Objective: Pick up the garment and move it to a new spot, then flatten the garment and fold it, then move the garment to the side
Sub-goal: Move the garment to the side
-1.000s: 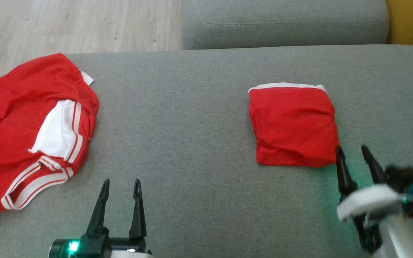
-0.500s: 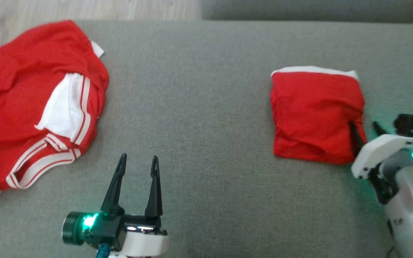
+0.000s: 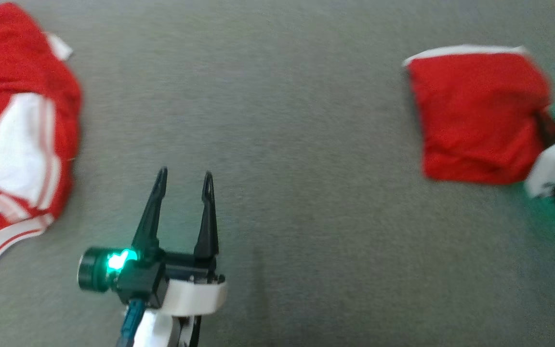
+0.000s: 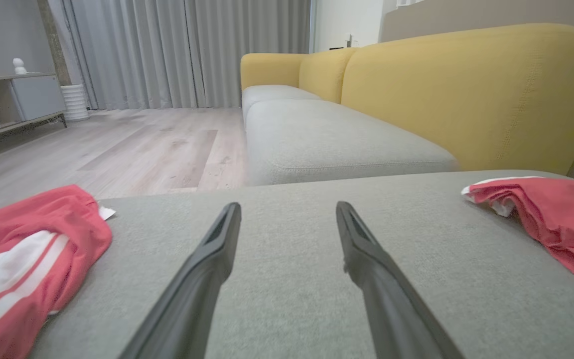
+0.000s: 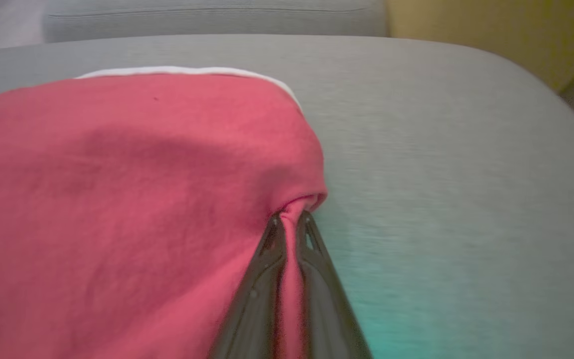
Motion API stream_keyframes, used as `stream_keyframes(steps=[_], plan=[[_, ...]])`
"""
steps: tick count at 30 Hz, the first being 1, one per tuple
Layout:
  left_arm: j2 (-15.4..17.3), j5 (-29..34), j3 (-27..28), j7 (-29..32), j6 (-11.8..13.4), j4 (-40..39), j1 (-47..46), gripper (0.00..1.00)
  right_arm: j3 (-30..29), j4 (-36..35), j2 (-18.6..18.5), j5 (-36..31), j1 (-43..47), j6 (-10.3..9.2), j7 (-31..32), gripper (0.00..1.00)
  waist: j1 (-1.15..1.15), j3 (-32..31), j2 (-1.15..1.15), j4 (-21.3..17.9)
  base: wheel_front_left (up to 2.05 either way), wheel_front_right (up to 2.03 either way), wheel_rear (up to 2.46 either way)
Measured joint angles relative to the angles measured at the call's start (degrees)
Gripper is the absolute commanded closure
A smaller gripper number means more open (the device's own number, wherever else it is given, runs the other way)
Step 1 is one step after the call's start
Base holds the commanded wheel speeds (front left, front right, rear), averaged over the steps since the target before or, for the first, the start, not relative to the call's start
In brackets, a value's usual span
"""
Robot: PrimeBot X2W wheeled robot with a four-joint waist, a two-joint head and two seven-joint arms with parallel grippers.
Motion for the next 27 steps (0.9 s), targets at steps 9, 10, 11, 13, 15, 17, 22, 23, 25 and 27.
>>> stream_keyframes(steps=[9, 10, 11, 13, 15, 17, 22, 23, 25, 27], plan=[[0.1, 3.0, 0.5, 0.0, -2.8, 0.0, -7.4, 0.0, -1.4, -3.1, -12.7, -0.7, -5.3, 0.0, 1.2, 1.0, 0.01, 7.9, 0.0, -8.0, 0.0, 0.0, 0.0], [0.1, 3.0, 0.5, 0.0, -3.1, 0.1, -8.0, 0.0, -1.9, -3.4, -13.3, -1.3, -5.9, 0.0, 1.2, 1.0, 0.01, 8.8, 0.0, -8.6, 0.0, 0.0, 0.0], [0.2, 3.3, 0.5, 0.0, -3.5, 0.2, -8.7, 0.0, -2.6, -3.6, -13.9, -2.0, -6.5, 0.0, 1.2, 1.0, 0.01, 9.7, 0.0, -9.2, 0.0, 0.0, 0.0], [0.3, 3.5, 0.5, 0.0, -3.8, 0.7, -9.7, 0.0, -3.3, -4.6, -14.4, -3.6, -7.3, 0.0, 1.4, 1.0, 0.01, 11.4, 0.0, -10.3, 0.0, 0.0, 0.0], [0.3, 3.7, 0.6, 0.0, -4.3, 1.2, -10.6, 0.0, -3.8, -5.9, -14.4, -3.9, -7.4, -0.01, 2.4, 1.0, 0.0, 12.8, 0.0, -11.4, 0.0, 0.0, 0.0], [0.4, 3.9, 0.5, 0.0, -4.5, 1.6, -11.2, 0.0, -4.5, -6.7, -14.4, -6.5, -7.6, -0.01, 2.3, 1.0, 0.0, 14.3, 0.0, -12.2, 0.0, 0.0, 0.0], [0.3, 3.9, 0.1, -0.1, -4.7, 1.5, -12.8, 0.0, -10.4, -7.5, -14.3, -14.3, -8.2, 0.0, 1.3, 1.0, 0.0, 16.3, 0.0, -13.1, 0.0, 0.0, 0.0], [0.3, 3.9, 0.1, -0.1, -4.7, 1.5, -12.8, 0.0, -11.7, -7.7, -14.1, -16.3, -8.1, -0.01, 0.9, 1.0, 0.0, 16.3, 0.0, -13.1, 0.0, 0.0, 0.0], [0.2, 3.9, 0.0, -0.1, -4.7, 1.6, -13.0, 0.0, -14.2, -8.3, -13.7, -20.1, -8.0, 0.0, 0.3, 0.84, -0.01, 16.3, 0.0, -12.8, 0.0, 0.0, 0.0], [0.1, 3.8, 0.0, -0.1, -4.7, 1.9, -13.1, 0.0, -17.2, -8.7, -12.8, -23.3, -8.0, 0.0, -0.6, 0.0, -0.01, 16.1, 0.0, -12.6, 0.0, 0.0, 0.0]])
